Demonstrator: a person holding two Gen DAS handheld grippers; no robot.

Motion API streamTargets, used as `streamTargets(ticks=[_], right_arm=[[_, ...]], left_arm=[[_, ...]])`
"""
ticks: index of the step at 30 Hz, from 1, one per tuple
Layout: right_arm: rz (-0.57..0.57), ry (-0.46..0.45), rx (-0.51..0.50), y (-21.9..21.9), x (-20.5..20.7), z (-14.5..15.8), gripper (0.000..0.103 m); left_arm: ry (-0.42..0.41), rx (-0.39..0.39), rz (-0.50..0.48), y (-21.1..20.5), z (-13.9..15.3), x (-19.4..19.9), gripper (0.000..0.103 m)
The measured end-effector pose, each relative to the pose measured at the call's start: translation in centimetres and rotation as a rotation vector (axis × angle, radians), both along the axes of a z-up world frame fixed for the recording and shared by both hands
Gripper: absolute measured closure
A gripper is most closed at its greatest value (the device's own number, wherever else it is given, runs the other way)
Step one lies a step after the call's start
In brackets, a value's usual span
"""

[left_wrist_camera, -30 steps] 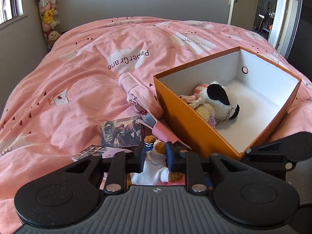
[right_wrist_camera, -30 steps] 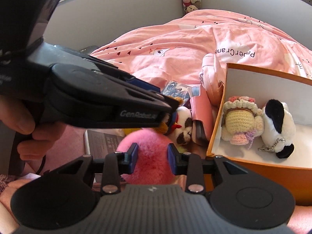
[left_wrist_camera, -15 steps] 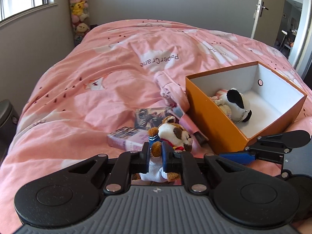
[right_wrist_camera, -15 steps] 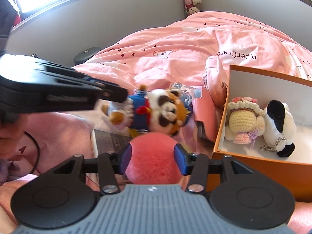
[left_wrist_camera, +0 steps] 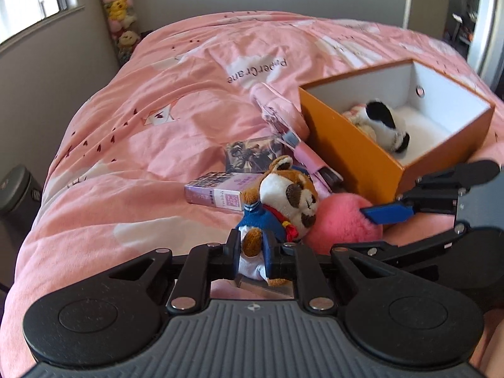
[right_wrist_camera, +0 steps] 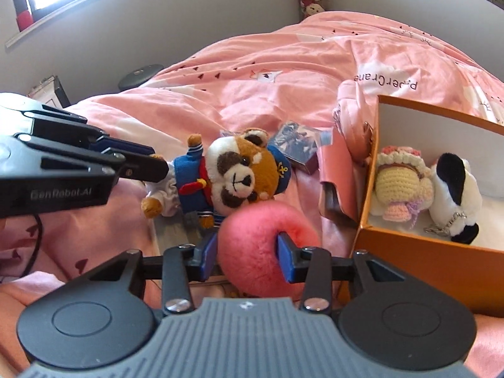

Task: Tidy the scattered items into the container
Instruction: 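Grasp the brown raccoon plush with the left tool while the right tool grasps the pink pompom, then lift the raccoon plush and pink pompom off the bed with both tools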

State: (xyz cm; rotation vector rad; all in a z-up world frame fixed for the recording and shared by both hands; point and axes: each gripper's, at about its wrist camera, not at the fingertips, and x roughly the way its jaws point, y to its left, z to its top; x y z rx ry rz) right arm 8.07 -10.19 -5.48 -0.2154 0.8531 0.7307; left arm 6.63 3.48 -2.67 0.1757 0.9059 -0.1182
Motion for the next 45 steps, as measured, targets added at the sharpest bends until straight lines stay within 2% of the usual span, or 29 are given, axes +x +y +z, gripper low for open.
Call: streamTargets(ticks=[4, 6, 8, 9, 14, 18, 28, 37, 44, 45], right_arm=[[-0.02, 0.001, -0.005, -0.3, -0.1, -0.6, 0.048], [-0.038, 0.009, 0.001, -0.6, -0.1, -0.9, 0.042], [-0.052, 0.017, 0.006, -0.8, 0.0, -1.2, 0.04], [-0.058, 0.021, 0.008, -0.9, 0.0, -1.4, 0.039], [-0.1, 0.053, 0.02, -1.7, 0.2, -2.2, 0.039], [-0.128, 0.092, 0.038, -2.3, 0.6, -3.0, 0.039], [-0.142, 0.154, 0.076, -2.5, 2.0, -4.7, 0.039], [-0.112, 0.15, 0.121, -2.0, 2.8, -5.4, 0.04], [-0.114, 0.127, 0.16, -1.7, 2.8, -5.3, 0.037], [-0.111, 0.115, 0.166, -1.7, 2.7, -5.1, 0.04]], left_arm=[[0.005, 0.053, -0.048, -0.9, -0.9, 0.0, 0.079], [0.001, 0.065, -0.068, -1.3, -1.2, 0.0, 0.069], [-0.01, 0.091, -0.094, -1.7, -1.4, 0.1, 0.054], [-0.019, 0.108, -0.109, -2.0, -1.5, 0.1, 0.05], [-0.066, 0.202, -0.205, -3.9, -2.0, 0.3, 0.047], [-0.056, 0.223, -0.245, -4.5, -2.7, 1.1, 0.041], [0.023, 0.196, -0.238, -3.9, -5.1, 3.6, 0.042], [0.041, 0.101, -0.186, -2.8, -5.3, 4.2, 0.053], [0.06, 0.014, -0.129, -2.0, -4.8, 4.0, 0.055], [0.064, -0.005, -0.121, -1.8, -4.7, 4.0, 0.056]])
